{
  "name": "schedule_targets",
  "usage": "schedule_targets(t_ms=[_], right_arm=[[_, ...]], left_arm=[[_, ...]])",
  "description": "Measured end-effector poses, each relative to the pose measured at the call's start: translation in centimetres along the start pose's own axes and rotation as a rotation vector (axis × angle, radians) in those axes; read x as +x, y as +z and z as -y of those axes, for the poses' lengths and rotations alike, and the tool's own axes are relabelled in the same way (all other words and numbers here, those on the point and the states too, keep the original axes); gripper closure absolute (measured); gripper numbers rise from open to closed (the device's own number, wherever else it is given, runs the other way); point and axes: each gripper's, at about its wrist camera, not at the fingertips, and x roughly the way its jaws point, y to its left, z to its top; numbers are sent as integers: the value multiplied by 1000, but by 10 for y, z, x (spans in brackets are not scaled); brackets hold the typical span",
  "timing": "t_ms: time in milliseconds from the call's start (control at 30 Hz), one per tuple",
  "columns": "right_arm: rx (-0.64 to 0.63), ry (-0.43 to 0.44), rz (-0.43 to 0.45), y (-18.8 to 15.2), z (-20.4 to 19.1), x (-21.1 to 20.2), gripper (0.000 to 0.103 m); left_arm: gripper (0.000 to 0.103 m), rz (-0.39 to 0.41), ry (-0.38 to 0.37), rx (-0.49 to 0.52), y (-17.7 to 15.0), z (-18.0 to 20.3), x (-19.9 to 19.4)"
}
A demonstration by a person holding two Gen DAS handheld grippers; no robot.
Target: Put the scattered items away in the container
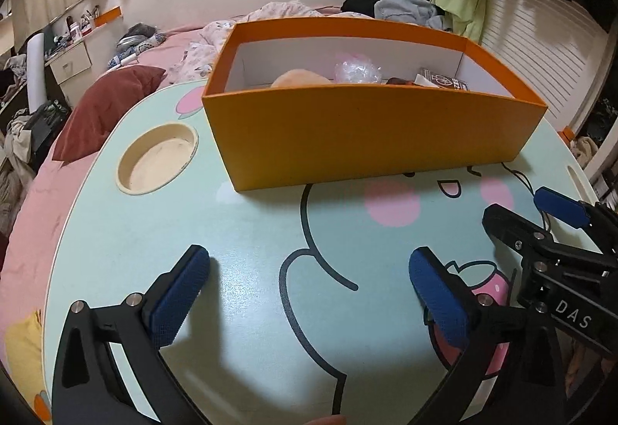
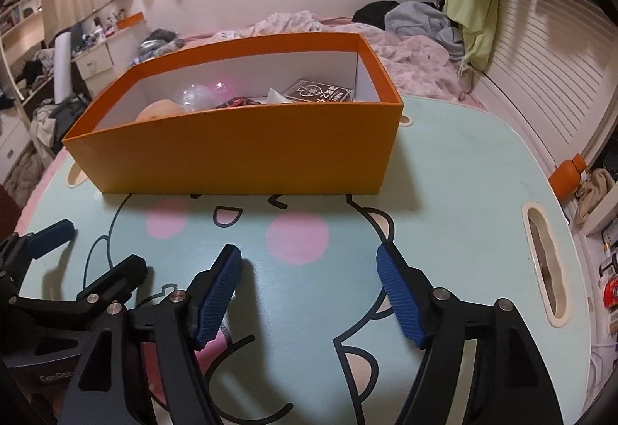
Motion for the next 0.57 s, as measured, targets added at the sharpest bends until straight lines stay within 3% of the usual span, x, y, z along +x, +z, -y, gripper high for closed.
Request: schedule_targets(t_ms=[567], right_arm=[[-8,-11,-4,1,-14,0,29]], left_arm=[[0,-3,3,3,1,0,0]])
